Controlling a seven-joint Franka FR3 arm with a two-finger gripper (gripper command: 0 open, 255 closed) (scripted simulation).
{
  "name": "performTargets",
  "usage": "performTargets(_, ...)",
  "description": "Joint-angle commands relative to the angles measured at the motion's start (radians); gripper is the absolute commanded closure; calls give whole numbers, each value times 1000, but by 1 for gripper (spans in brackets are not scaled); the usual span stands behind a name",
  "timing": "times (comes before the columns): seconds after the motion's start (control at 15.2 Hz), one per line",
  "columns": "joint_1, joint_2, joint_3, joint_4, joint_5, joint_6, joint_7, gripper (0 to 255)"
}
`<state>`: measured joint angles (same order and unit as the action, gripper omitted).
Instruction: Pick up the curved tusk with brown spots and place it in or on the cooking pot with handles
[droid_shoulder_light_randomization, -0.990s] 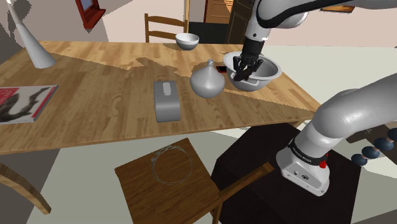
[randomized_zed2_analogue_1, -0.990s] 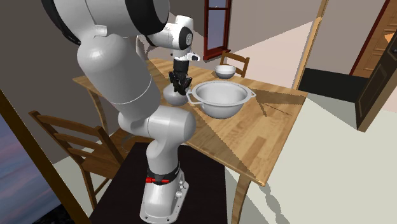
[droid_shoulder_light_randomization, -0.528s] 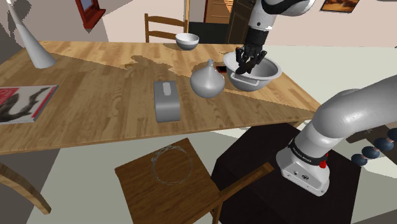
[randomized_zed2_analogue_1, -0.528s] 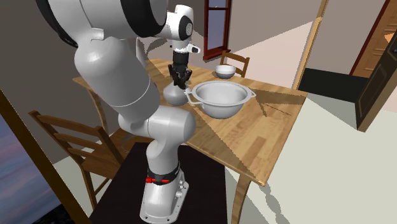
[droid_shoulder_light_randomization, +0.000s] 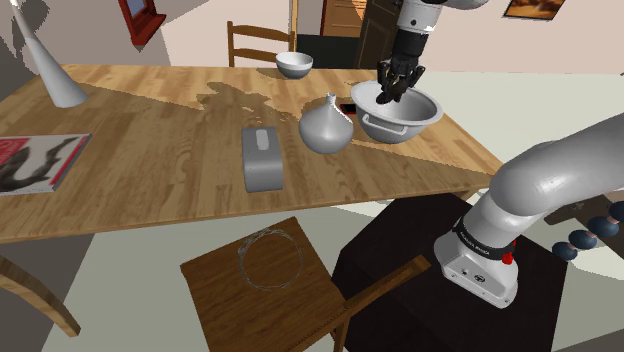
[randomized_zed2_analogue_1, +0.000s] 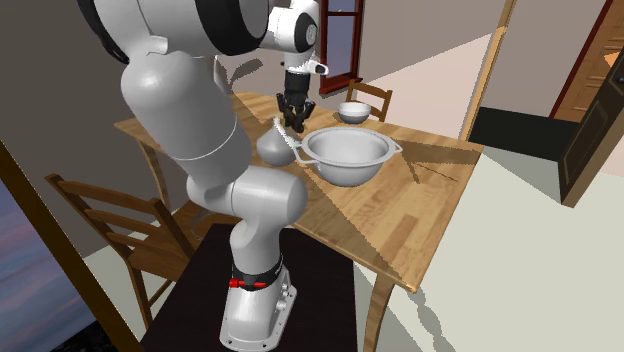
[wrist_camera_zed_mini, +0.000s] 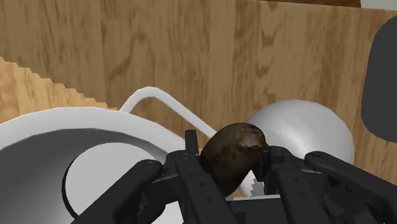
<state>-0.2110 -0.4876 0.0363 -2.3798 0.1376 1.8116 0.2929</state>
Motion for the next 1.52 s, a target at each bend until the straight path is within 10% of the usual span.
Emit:
performTargets(0.0, -18, 38, -30, 30, -19, 2, -40, 255)
performTargets(0.79, -116, 361, -201, 360, -70, -27, -290, 255)
performTargets(1.45, -117, 391, -202, 256, -63, 105, -304, 255)
